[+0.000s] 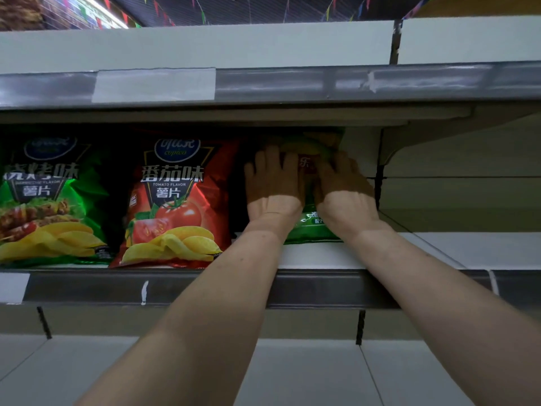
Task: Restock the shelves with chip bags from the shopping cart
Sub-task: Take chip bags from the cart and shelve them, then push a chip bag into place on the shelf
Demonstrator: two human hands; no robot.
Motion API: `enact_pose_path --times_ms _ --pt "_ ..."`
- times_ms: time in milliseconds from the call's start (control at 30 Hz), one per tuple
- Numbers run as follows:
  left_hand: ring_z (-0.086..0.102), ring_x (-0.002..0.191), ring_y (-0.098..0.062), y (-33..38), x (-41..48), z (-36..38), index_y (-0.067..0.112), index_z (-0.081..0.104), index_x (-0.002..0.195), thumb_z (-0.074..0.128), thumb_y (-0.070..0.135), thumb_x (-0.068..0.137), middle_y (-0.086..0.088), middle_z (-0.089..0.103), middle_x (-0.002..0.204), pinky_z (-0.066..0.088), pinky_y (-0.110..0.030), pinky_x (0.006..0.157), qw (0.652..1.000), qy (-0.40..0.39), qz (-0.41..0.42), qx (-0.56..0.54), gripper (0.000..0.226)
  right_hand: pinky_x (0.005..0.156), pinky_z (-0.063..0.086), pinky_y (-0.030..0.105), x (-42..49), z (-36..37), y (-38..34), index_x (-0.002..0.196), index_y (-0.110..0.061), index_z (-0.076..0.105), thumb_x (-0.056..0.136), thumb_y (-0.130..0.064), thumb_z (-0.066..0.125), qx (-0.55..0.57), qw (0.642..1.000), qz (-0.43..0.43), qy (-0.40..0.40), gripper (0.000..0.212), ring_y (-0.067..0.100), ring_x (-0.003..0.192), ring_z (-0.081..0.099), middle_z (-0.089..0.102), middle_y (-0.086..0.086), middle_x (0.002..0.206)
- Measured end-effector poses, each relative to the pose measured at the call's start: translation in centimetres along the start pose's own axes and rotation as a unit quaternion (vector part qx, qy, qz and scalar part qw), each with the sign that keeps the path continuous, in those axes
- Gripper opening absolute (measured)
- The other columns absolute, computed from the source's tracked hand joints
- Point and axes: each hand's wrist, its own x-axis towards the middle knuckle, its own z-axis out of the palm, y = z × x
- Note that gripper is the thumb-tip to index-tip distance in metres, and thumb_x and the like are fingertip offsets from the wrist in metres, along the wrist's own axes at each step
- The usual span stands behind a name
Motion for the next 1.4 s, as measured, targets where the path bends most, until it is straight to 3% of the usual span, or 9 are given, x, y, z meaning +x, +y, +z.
enact_pose_path --times_ms 67,133,267,333,433,667,900,1100,1400 --pt "0.059 0.088 -0.038 0.1 0.0 -0.2 0.007 0.066 0.097 0.069 0.021 0.077 -0.022 0.061 0.100 0.044 -0.039 0.074 1.000 -0.015 -0.008 -0.022 0.025 0.069 0.040 0.036 -0.5 -0.5 -0.4 0.130 -0.007 0.051 0.094 -0.015 0.053 -0.013 0.997 0.026 -0.076 0.036 0.038 0.096 0.058 0.055 0.020 0.115" --pt "0.052 0.106 -0.040 0.4 0.0 -0.2 0.005 0.061 0.113 0.060 0.022 0.089 -0.024 0.056 0.117 0.039 -0.043 0.086 0.997 -0.034 -0.034 -0.057 0.029 0.071 0.036 0.032 -1.0 -0.9 -0.5 0.141 -0.013 0.037 0.098 -0.018 0.048 -0.004 0.990 0.047 -0.132 0.045 0.035 0.097 0.058 0.051 0.017 0.121" --pt "0.044 0.120 -0.037 0.7 -0.2 -0.8 0.007 0.054 0.125 0.047 0.028 0.098 -0.022 0.049 0.130 0.034 -0.044 0.096 0.995 -0.042 -0.048 -0.071 0.035 0.078 0.043 0.039 -1.3 -1.9 -1.7 0.155 -0.022 0.010 0.098 -0.014 0.044 -0.031 0.973 0.080 -0.214 0.066 0.038 0.103 0.056 0.043 0.016 0.133" --pt "0.040 0.123 -0.034 0.8 -0.5 -1.5 0.010 0.050 0.131 0.043 0.030 0.099 -0.018 0.045 0.135 0.032 -0.042 0.099 0.994 -0.062 -0.046 -0.070 0.038 0.078 0.045 0.038 -1.1 -2.7 -2.3 0.149 -0.019 0.027 0.099 -0.013 0.042 -0.046 0.961 0.111 -0.249 0.053 0.036 0.100 0.056 0.050 0.014 0.124" --pt "0.038 0.124 -0.032 1.0 -1.3 -3.3 0.013 0.046 0.135 0.045 0.030 0.097 -0.014 0.040 0.138 0.032 -0.039 0.100 0.991 -0.089 -0.052 -0.084 0.042 0.070 0.038 0.034 -1.4 -4.4 -2.9 0.119 -0.012 0.053 0.101 -0.016 0.042 -0.041 0.961 0.115 -0.249 0.021 0.027 0.084 0.049 0.053 0.009 0.102" --pt "0.050 0.108 -0.037 1.6 -4.2 -10.0 0.009 0.057 0.123 0.049 0.026 0.096 -0.018 0.053 0.118 0.038 -0.044 0.086 0.996 -0.034 -0.059 -0.064 0.033 0.075 0.046 0.042 -4.2 -7.6 -5.1 0.125 -0.012 0.052 0.099 -0.020 0.044 0.036 0.982 0.011 -0.183 0.028 0.036 0.102 0.057 0.051 0.014 0.119" --pt "0.053 0.099 -0.033 -0.5 -8.8 -17.9 0.009 0.061 0.114 0.053 0.018 0.092 -0.013 0.055 0.109 0.038 -0.040 0.077 0.996 -0.013 -0.083 0.018 0.025 0.074 0.044 0.041 -6.7 -11.6 -10.4 0.113 -0.014 0.062 0.099 -0.028 0.041 0.110 0.976 -0.058 -0.181 0.028 0.037 0.100 0.057 0.056 0.011 0.111" --pt "0.049 0.107 -0.030 -4.7 -14.2 -25.8 0.013 0.057 0.116 0.050 0.020 0.093 -0.010 0.052 0.115 0.036 -0.037 0.082 0.974 -0.059 -0.169 0.142 0.024 0.075 0.041 0.037 -9.5 -13.7 -18.1 0.111 -0.011 0.063 0.098 -0.024 0.041 0.182 0.951 -0.143 -0.205 0.029 0.037 0.109 0.058 0.060 0.014 0.118" --pt "0.047 0.107 -0.030 -11.5 -22.4 -40.3 0.014 0.053 0.120 0.046 0.016 0.093 -0.009 0.049 0.117 0.035 -0.036 0.082 0.913 -0.086 -0.270 0.295 0.027 0.066 0.036 0.034 -13.9 -17.7 -33.5 0.091 -0.015 0.059 0.099 -0.026 0.040 0.329 0.883 -0.260 -0.212 0.023 0.033 0.096 0.058 0.058 0.010 0.105"
